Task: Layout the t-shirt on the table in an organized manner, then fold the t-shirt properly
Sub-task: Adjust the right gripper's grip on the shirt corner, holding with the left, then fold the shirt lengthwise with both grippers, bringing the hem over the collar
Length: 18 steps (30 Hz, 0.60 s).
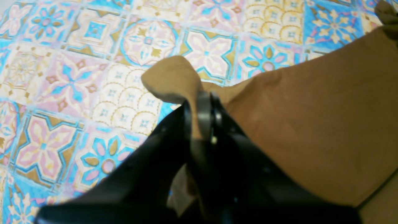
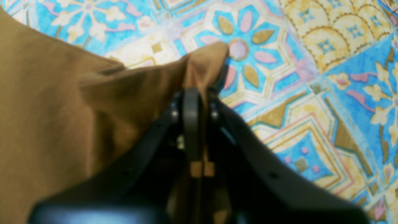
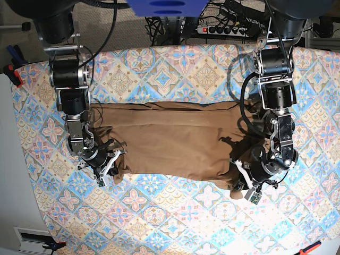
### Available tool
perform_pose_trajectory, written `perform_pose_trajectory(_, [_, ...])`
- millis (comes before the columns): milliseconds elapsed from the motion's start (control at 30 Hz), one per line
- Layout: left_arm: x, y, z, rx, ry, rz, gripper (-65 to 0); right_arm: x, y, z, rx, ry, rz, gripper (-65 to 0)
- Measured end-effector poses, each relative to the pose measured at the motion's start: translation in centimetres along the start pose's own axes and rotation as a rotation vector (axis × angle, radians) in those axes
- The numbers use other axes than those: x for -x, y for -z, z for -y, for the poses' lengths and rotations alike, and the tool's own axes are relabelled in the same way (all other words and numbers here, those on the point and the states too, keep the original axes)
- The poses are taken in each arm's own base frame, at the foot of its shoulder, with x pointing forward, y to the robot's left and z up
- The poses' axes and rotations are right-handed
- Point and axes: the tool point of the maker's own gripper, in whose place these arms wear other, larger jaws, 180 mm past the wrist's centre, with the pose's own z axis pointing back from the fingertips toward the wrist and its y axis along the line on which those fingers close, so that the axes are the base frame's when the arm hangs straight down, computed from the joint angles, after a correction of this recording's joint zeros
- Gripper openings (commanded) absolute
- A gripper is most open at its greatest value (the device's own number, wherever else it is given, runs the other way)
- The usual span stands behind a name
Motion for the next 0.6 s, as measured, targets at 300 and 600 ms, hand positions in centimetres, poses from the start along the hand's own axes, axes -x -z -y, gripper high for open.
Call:
perform_pose_trajectory(300, [0.0,0.0,-0.1,-0.002,0.0,0.0,-65.0,0.0,-0.8,1.7,0.021,0.187,0.05,-65.0])
perform_pose_trajectory(600, [-2.6,-0.1,-0.9,-0.014,0.028,0.032,-65.0,-1.8,-2.8,4.5,0.126,0.118,0.056,-65.0])
